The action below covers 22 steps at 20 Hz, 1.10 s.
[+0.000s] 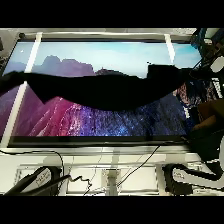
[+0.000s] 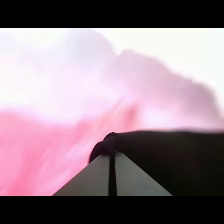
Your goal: Fold the clothes and pants, and hang the long-sleeved shirts on hangers.
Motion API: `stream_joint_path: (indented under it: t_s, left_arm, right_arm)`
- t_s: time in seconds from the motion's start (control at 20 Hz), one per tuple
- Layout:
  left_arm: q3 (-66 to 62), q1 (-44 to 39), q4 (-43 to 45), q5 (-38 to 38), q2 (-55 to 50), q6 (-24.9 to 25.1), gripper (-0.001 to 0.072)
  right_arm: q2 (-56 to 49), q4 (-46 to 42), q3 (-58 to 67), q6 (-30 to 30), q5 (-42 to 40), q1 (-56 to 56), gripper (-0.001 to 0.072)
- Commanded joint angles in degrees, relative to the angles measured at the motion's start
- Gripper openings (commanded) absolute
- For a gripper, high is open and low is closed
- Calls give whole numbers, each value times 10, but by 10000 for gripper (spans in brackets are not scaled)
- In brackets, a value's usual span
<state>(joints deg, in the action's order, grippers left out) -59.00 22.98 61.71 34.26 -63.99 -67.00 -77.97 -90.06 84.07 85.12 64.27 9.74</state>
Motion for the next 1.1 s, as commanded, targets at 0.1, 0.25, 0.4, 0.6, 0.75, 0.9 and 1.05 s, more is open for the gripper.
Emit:
stream_joint_path:
  t_s: [0.1,0.25,0.4,0.6,0.75,0.9,1.05]
  left_arm:
    - [49,77,163,132,-22,-82,9]
    - [71,105,177,134,-22,-71,10]
    - [70,123,212,133,-18,-71,10]
    - [71,128,237,123,-10,-71,11]
    - [71,126,235,125,-10,-71,11]
    - [71,126,235,125,-10,-71,11]
    - [71,126,235,126,-10,-72,11]
  right_arm:
    - [-2,-48,0,31,41,0,21]
    - [1,-47,-39,56,37,0,21]
    - [26,-42,-127,92,-28,0,20]
    - [109,-35,-270,152,-132,0,20]
    - [163,-43,-377,187,-131,0,21]
    - [211,-43,-437,223,-129,0,21]
    - [241,-46,-446,224,-128,0,21]
